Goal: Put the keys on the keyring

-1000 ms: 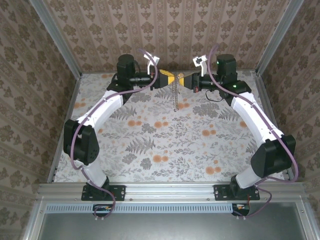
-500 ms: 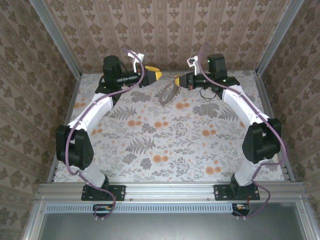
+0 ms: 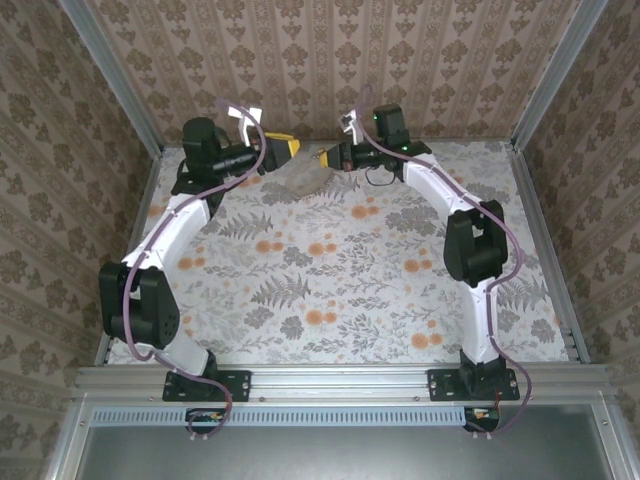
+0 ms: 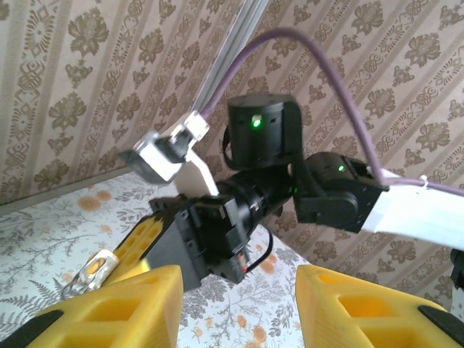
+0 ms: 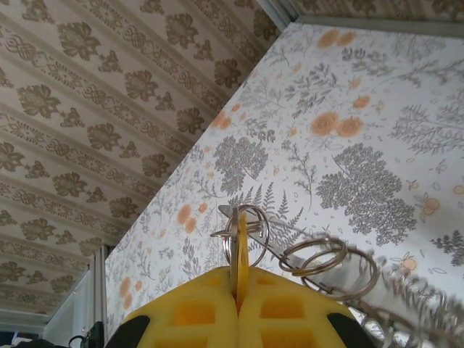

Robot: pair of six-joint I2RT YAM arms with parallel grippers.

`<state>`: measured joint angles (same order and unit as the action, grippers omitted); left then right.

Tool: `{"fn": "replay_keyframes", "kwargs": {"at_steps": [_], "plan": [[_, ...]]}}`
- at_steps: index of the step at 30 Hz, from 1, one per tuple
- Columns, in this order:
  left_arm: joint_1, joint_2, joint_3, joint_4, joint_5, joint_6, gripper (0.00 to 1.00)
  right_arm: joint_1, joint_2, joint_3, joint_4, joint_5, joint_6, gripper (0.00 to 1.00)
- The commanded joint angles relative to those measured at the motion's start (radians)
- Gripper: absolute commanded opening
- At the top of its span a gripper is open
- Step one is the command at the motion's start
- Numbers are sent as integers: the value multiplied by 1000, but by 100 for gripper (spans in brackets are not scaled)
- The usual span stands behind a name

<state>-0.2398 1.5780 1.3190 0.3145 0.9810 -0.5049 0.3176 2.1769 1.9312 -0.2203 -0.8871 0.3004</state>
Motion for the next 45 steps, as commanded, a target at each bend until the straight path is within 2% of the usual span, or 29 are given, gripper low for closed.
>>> {"fn": "replay_keyframes", "kwargs": {"at_steps": [1, 5, 12, 19, 29, 45], "plan": [[14, -45, -13, 3, -13, -8, 45, 21, 34, 30, 40, -41, 34, 0], [16, -54, -26, 1, -21, -9, 45, 49, 45, -65, 95, -31, 59, 0], [4, -63, -55, 22, -35, -29, 45, 76, -27, -354, 243, -10, 110, 0], [-19, -62, -62, 22, -52, -29, 46, 102, -107, -536, 279, 10, 119, 0], [-46, -57, -57, 23, -66, -30, 46, 144, -175, -717, 338, 31, 135, 0], [-72, -80, -77, 11, -87, -34, 46, 213, -195, -877, 398, 45, 170, 0]]}}
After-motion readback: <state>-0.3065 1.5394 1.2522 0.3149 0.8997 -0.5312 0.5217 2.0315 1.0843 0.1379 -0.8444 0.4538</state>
